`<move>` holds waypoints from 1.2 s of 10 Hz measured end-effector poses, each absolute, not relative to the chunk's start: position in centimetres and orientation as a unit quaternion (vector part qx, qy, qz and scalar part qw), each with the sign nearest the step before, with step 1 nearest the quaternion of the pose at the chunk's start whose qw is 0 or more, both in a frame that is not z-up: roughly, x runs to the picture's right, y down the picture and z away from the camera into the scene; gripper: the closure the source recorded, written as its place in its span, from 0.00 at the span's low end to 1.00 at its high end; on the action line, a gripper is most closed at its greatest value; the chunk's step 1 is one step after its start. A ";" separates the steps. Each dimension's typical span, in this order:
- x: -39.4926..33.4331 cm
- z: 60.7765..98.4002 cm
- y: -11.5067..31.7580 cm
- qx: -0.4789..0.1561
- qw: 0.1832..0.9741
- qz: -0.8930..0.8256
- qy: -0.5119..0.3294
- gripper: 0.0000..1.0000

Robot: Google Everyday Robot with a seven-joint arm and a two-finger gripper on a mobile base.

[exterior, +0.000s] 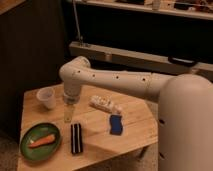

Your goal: Place the ceramic cup in the ceramic bowl

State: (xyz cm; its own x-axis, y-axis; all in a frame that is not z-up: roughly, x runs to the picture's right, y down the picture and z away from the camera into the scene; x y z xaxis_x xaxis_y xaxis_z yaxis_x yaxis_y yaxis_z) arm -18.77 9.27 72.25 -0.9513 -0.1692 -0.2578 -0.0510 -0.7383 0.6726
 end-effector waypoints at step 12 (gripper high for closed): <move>-19.1 73.7 6.2 0.040 0.180 -0.928 -0.323 0.20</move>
State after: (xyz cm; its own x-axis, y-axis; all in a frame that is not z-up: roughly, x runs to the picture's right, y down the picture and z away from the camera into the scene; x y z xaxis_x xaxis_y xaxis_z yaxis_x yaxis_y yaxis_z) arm -19.11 6.17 73.68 -0.9324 -0.3590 0.0425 0.3079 -0.7270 0.6137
